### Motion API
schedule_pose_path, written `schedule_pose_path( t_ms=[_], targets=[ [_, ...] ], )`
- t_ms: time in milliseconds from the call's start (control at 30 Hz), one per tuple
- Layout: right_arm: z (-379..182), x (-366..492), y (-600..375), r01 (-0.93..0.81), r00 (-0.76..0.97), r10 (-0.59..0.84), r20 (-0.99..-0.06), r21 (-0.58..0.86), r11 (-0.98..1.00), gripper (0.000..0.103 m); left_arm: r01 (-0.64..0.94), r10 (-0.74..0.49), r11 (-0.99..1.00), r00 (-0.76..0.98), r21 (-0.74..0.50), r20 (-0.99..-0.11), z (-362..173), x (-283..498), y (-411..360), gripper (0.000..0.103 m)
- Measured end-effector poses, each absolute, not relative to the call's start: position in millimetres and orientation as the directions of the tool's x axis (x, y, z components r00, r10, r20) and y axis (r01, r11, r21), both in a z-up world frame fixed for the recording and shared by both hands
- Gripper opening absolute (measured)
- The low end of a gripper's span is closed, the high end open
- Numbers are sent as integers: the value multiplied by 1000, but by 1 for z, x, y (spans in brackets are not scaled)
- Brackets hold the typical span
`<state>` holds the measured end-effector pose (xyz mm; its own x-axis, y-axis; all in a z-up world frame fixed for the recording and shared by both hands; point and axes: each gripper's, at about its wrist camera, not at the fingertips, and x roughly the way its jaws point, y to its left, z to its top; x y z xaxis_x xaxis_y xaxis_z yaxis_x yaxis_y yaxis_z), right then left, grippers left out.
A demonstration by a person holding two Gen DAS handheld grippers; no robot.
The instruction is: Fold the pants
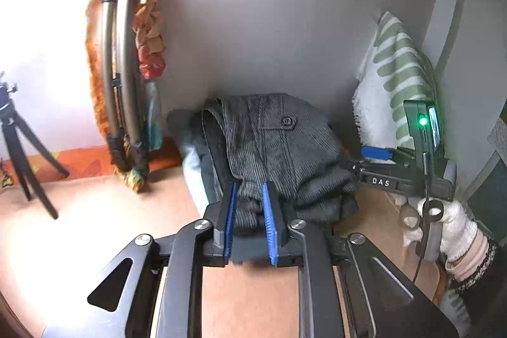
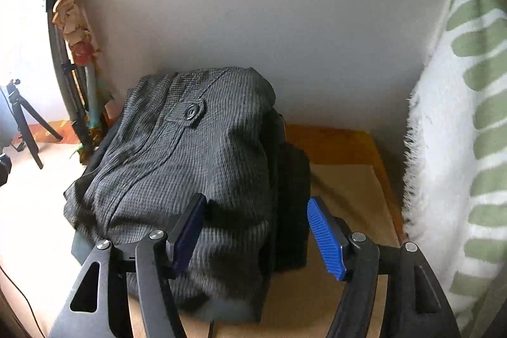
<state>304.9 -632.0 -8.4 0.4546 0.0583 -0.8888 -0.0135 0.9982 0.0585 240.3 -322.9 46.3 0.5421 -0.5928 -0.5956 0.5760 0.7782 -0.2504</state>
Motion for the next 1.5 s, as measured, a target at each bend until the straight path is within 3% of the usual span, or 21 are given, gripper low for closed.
schedule_pose_path(
  t_ms=[167, 200, 233, 300, 400, 600, 900, 1067, 1200, 1500],
  targets=[
    [19, 274, -625, -13, 491, 71, -868, 74, 997, 68, 589, -592, 776, 556, -225, -584, 55, 204, -313, 19],
    [25, 269, -623, -13, 500, 75, -863, 79, 997, 69, 595, -593, 773, 556, -220, -582, 58, 195, -311, 24],
    [32, 262, -621, -12, 509, 81, -857, 87, 996, 69, 597, -593, 773, 560, -215, -579, 61, 188, -309, 37],
    [45, 248, -616, -16, 528, 93, -844, 99, 995, 70, 599, -594, 774, 573, -206, -564, 68, 173, -303, 48],
    [65, 229, -608, -23, 556, 94, -826, 97, 995, 71, 607, -597, 771, 584, -192, -550, 76, 155, -297, 48],
    [98, 193, -591, -51, 598, 107, -794, 96, 994, 78, 608, -597, 775, 614, -173, -516, 89, 118, -280, 63],
    [131, 143, -565, -52, 640, 95, -763, 80, 995, 86, 607, -597, 776, 618, -172, -512, 93, 81, -255, 67],
    [146, 114, -550, -43, 667, 61, -742, 44, 998, 91, 595, -571, 792, 642, -138, -511, 92, 62, -241, 79],
    [153, 95, -540, -37, 689, 51, -723, 36, 999, 101, 573, -551, 808, 651, -138, -522, 89, 52, -228, 79],
    [151, 68, -520, -42, 693, 64, -718, 49, 998, 103, 524, -505, 841, 670, -136, -544, 77, 40, -201, 80]
  ],
)
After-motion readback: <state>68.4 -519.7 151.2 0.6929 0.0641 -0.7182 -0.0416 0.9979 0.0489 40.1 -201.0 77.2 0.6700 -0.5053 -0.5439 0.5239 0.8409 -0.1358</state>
